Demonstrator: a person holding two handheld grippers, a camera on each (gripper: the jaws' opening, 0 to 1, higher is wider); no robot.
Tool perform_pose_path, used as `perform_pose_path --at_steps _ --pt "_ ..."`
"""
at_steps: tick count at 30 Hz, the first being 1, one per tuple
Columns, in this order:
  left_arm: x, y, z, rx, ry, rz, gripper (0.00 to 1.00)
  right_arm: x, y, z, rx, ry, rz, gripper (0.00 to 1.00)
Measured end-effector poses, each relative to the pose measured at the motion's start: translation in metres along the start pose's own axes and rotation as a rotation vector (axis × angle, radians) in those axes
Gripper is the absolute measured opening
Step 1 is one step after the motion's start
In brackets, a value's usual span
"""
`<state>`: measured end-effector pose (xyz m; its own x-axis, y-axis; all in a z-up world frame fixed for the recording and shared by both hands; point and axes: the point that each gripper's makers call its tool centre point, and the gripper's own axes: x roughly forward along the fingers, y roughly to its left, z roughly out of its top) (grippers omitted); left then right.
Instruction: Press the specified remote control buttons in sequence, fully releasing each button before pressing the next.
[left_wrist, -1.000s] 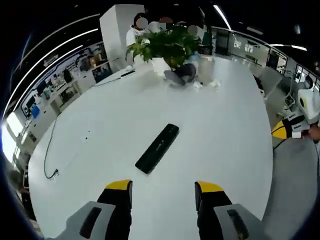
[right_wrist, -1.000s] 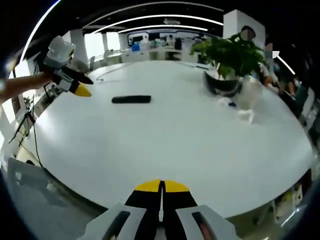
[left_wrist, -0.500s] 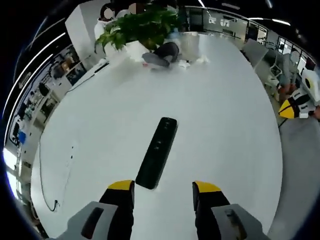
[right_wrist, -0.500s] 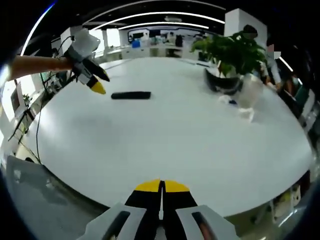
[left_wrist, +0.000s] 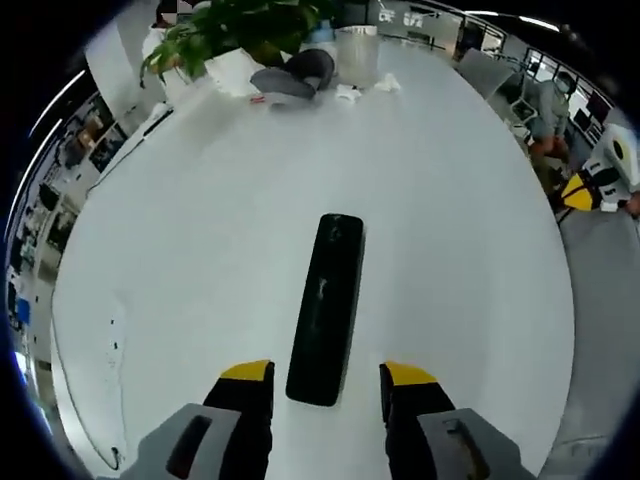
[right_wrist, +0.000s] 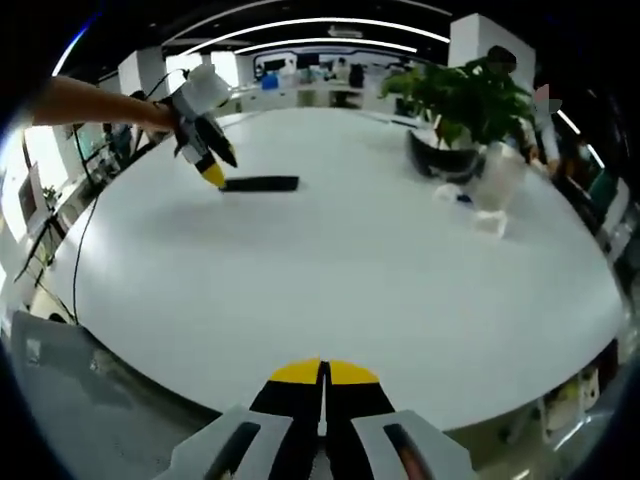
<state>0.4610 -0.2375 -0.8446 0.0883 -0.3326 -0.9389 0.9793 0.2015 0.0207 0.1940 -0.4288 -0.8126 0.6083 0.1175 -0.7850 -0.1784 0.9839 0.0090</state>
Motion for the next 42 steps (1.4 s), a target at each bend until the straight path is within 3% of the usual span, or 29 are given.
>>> perform_pose_path --at_steps 7,10,17,24,30,32,37,42 --pt "0.013 0.004 -0.020 0.070 0.127 -0.018 0.36 0.001 0.000 -0.002 -0.002 0.007 -0.002 0.00" --pt "0.016 0.000 -0.019 0.036 0.111 -0.051 0.33 0.001 0.000 -0.002 -0.005 0.008 -0.005 0.00" --pt "0.016 0.004 -0.020 0.095 0.116 -0.047 0.33 0.002 0.000 -0.003 -0.002 0.012 -0.005 0.00" --pt "0.016 0.005 -0.021 0.083 0.118 -0.050 0.33 0.002 0.003 -0.004 -0.009 0.019 0.002 0.00" --pt "0.017 0.003 -0.020 0.072 0.147 -0.037 0.29 0.002 0.002 -0.005 -0.017 0.021 -0.002 0.00" --pt "0.017 0.001 -0.019 0.089 0.165 -0.036 0.24 0.002 0.002 -0.004 -0.011 0.016 0.003 0.00" --pt "0.016 0.000 -0.019 0.105 0.182 -0.023 0.23 0.001 0.002 -0.001 -0.001 0.004 0.004 0.00" --pt "0.015 0.001 -0.020 0.097 0.155 -0.044 0.23 0.001 0.002 -0.002 -0.003 0.005 0.006 0.00"
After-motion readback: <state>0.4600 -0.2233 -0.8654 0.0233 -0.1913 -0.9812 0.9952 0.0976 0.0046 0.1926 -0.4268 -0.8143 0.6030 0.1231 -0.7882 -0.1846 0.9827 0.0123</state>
